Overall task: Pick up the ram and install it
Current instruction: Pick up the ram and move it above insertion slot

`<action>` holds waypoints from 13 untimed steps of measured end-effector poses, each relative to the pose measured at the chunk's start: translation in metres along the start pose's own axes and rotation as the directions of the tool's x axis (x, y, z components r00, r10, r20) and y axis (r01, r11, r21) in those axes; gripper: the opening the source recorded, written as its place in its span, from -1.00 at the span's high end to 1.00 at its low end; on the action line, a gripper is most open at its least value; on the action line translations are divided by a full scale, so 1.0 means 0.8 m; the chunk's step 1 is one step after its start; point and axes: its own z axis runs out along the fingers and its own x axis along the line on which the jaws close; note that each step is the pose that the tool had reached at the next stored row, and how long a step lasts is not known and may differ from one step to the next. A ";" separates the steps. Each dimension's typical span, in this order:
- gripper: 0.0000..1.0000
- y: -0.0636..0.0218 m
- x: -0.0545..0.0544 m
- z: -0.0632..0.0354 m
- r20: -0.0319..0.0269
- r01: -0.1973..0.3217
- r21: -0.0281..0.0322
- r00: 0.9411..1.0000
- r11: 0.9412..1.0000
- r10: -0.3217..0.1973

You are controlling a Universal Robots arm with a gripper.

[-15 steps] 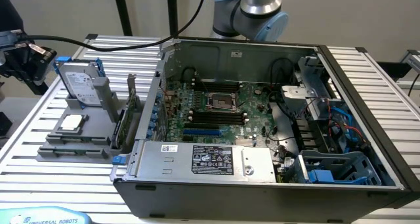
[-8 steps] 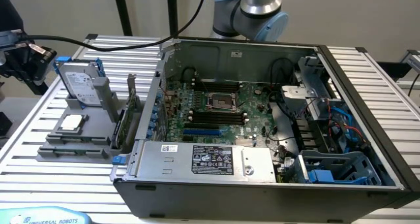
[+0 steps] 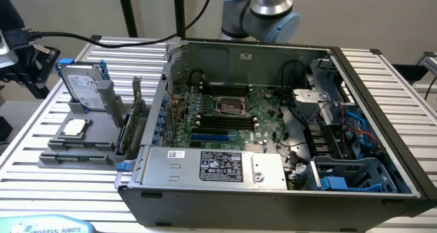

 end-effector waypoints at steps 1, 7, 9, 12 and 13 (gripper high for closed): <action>0.79 0.000 0.000 0.000 -0.001 0.018 0.000 1.000 1.000 -0.018; 0.79 0.000 0.000 0.001 -0.006 0.126 -0.001 0.992 0.992 -0.126; 0.79 0.000 0.000 0.001 -0.008 0.161 -0.002 0.987 0.987 -0.161; 0.79 0.000 0.000 0.002 -0.010 0.216 -0.003 0.976 0.976 -0.216; 0.79 0.000 0.000 0.002 -0.011 0.233 -0.003 0.972 0.972 -0.233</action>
